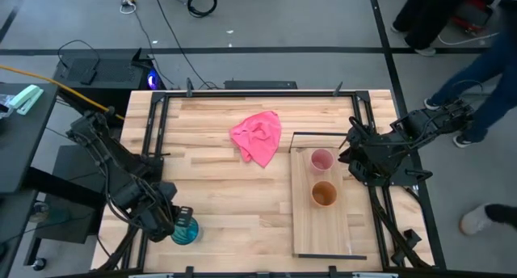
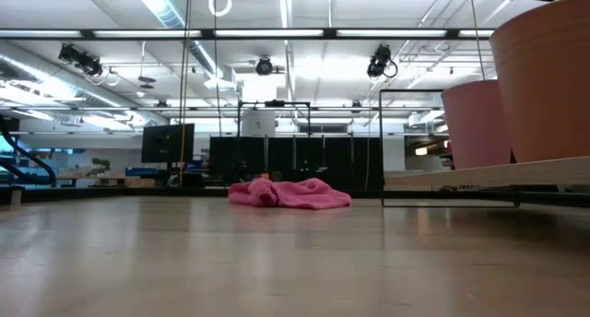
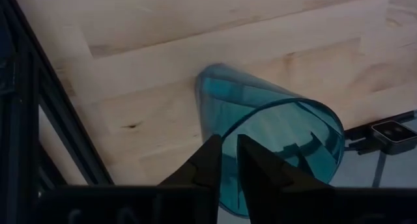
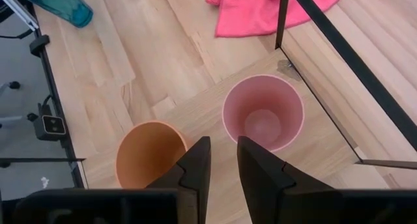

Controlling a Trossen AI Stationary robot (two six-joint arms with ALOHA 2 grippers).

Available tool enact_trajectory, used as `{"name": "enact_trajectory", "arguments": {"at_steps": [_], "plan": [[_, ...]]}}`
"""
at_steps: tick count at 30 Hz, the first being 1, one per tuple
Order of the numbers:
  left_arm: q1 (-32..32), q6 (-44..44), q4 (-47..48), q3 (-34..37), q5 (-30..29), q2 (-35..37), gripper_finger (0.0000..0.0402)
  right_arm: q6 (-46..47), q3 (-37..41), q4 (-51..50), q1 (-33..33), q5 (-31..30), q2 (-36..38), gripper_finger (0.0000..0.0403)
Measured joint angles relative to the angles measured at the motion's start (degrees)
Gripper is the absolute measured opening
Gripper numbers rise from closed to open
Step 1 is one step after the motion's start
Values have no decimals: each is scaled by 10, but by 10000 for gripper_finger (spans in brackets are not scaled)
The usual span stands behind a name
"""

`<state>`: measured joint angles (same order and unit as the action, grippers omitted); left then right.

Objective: Stack small to large cups/mugs on shelf
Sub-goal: Move the blue plastic glass from the bottom left to the bottom center of the table

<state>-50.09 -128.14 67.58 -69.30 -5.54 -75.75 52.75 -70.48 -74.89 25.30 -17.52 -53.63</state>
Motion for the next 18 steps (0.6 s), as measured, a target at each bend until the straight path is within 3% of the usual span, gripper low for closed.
{"name": "enact_trajectory", "arguments": {"at_steps": [18], "plan": [[0,9,4,0,4,-31,74,0,0,0,0,-5,0,84]]}}
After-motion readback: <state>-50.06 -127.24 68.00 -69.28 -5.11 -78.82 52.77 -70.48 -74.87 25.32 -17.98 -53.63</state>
